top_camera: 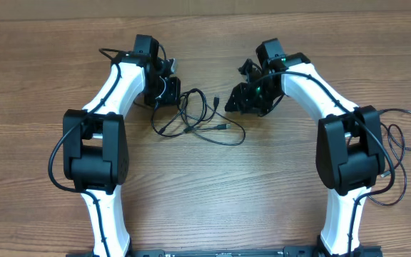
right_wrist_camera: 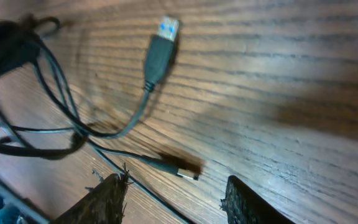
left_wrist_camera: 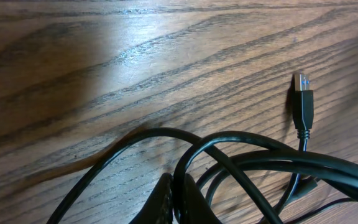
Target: Untangle cables
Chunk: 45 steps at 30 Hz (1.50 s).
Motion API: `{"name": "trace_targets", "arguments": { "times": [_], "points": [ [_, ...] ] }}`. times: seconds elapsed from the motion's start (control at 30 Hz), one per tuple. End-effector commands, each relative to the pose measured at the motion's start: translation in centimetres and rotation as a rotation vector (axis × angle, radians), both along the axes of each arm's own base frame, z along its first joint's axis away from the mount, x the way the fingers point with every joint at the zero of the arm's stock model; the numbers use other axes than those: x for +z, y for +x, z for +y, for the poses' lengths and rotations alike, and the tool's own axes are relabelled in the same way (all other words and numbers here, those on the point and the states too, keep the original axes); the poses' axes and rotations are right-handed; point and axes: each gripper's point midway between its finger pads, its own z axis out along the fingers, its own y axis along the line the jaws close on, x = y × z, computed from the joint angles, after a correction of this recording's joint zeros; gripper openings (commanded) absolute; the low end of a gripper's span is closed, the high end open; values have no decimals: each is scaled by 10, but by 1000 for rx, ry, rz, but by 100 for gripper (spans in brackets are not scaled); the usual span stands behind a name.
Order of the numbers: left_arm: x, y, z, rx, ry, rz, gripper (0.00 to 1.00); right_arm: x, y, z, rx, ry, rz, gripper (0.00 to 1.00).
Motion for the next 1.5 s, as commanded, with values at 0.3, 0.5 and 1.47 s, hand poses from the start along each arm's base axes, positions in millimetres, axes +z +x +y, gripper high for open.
{"name": "trace_targets", "arguments": {
  "times": [0.3,0.5,1.47],
  "points": [
    [0,-9,-22,-163,-122,-27,5,64,10,51,168,127,-196,53],
    [11,-15,-38,-264,-228,-61,6,63,20,56,170,97,-257,27],
    [68,-15,11,-265,-650,-191,4,21,1,13,126,-158,-150,4]
  ]
}}
